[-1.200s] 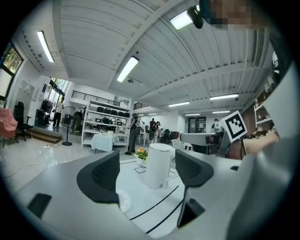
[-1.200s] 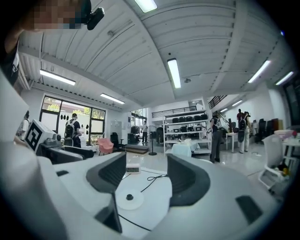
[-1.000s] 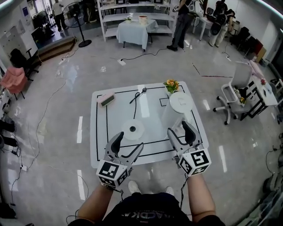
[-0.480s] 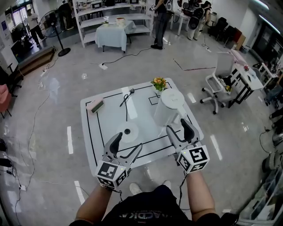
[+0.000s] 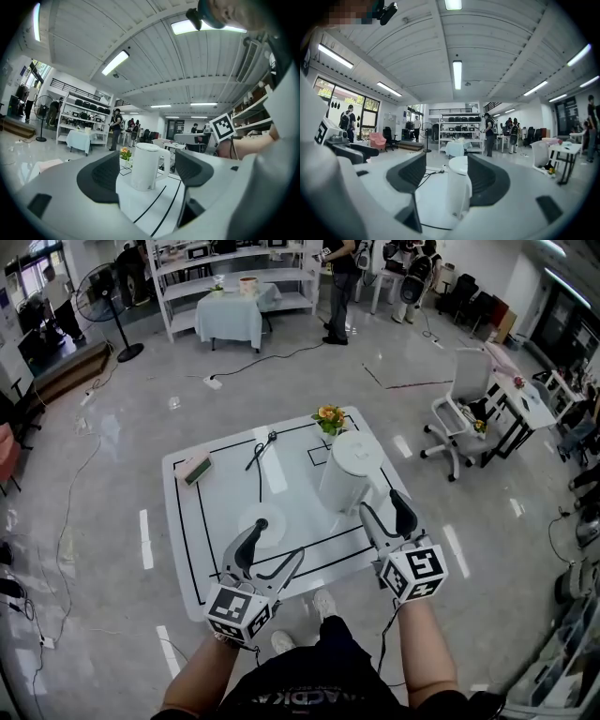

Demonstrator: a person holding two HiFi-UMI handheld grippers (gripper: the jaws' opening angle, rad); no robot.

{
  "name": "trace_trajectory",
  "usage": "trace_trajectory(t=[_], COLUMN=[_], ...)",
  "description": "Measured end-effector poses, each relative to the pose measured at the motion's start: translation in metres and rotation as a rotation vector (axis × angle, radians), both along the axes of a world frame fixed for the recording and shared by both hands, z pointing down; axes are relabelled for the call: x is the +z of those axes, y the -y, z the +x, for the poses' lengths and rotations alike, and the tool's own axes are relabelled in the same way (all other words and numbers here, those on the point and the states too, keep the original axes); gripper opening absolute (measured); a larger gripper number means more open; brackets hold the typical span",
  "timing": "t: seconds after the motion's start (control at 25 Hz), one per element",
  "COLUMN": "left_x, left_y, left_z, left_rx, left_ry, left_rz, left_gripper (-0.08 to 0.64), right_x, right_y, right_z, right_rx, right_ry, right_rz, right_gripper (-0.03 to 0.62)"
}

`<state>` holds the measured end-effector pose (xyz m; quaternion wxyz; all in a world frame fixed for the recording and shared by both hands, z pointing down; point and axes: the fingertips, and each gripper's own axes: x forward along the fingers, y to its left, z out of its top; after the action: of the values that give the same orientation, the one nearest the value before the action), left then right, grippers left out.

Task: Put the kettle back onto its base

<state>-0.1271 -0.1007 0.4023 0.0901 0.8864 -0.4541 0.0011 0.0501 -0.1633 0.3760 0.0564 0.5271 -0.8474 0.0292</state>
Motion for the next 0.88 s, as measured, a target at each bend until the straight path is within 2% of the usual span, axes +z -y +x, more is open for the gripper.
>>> trace_trajectory(t=[0.44, 0.88], left_x=[0.016, 0.026], left_y=[0.035, 0.058], left_z=[0.037, 0.065], left_rx=[-0.021, -0.025], left_ry=[0.026, 0.048], left_rz=[-0.049, -0.081], left_gripper=[0.357, 0.357], right_x=[0.041, 0.097], right_y=[0.051, 0.078], right_z=[0.04, 0.046], right_rx=[-0.009, -0.058], right_ry=[-0.005, 0.012], right_rz=[-0.09, -0.217], right_gripper=[0.258, 0.258])
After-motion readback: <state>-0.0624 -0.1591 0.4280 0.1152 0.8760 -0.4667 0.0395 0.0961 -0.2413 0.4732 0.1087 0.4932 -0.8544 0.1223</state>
